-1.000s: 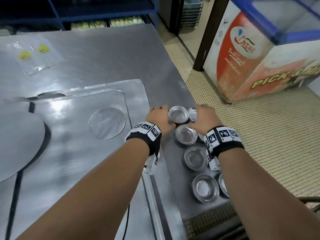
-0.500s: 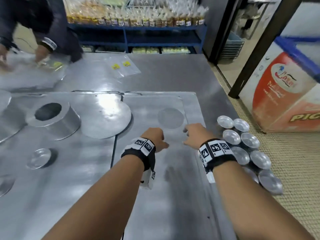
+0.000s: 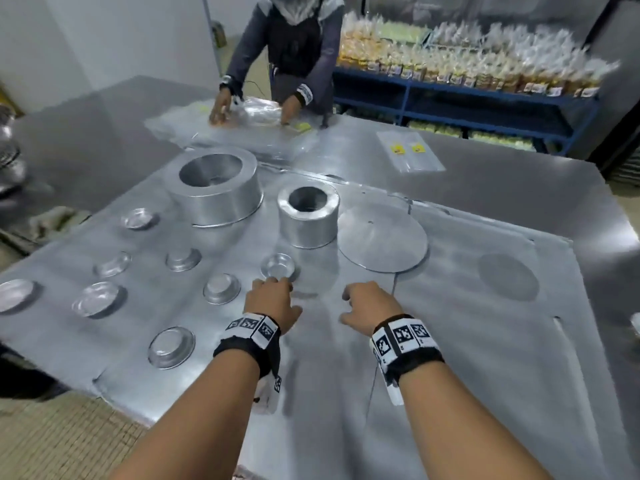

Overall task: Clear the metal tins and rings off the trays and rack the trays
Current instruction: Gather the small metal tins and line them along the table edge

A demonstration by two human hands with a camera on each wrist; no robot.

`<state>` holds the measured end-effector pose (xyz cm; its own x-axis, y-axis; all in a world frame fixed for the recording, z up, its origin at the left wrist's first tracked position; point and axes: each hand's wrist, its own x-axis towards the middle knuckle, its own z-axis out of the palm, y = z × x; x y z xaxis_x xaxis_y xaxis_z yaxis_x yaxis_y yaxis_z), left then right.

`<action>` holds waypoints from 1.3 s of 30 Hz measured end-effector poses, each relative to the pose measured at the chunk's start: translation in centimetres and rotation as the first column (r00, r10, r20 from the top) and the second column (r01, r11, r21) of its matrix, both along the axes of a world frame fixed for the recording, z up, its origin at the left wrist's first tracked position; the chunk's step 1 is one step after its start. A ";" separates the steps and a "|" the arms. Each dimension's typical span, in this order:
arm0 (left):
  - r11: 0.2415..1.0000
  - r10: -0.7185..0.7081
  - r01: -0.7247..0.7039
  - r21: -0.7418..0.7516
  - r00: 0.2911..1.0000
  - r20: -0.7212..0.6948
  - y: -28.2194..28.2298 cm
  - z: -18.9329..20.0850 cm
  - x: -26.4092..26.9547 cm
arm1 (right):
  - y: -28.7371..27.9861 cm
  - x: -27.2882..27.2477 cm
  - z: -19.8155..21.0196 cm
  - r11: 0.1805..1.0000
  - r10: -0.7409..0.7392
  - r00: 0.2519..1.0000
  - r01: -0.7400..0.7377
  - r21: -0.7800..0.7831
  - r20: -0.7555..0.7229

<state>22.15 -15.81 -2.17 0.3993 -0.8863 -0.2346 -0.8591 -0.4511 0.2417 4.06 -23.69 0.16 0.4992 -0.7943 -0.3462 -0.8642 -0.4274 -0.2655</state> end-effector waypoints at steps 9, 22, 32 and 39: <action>0.986 0.170 -0.170 -0.007 0.985 0.021 1.5 -2.8 11.0 | 0.1 13.6 -3.0 0.983 0.130 0.990 -0.120 -0.136 0.061; 0.987 0.153 -0.152 0.050 0.988 -0.004 0.4 -3.9 13.9 | -2.1 19.1 -5.4 0.988 0.069 0.996 -0.060 -0.141 0.061; 0.992 0.118 -0.117 0.052 0.993 -0.018 0.2 -2.7 11.6 | 0.0 14.4 -4.5 0.995 0.004 0.990 0.010 -0.102 0.138; 0.992 0.028 -0.044 -0.116 0.991 -0.133 0.7 -0.1 6.9 | 1.9 8.6 -3.3 0.991 -0.037 0.981 0.059 -0.116 0.189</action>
<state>29.04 -15.15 -2.25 0.4045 -0.8964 -0.1813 -0.8003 -0.4429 0.4042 12.61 -21.82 -3.13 0.5061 -0.8492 -0.1508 -0.8247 -0.4252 -0.3729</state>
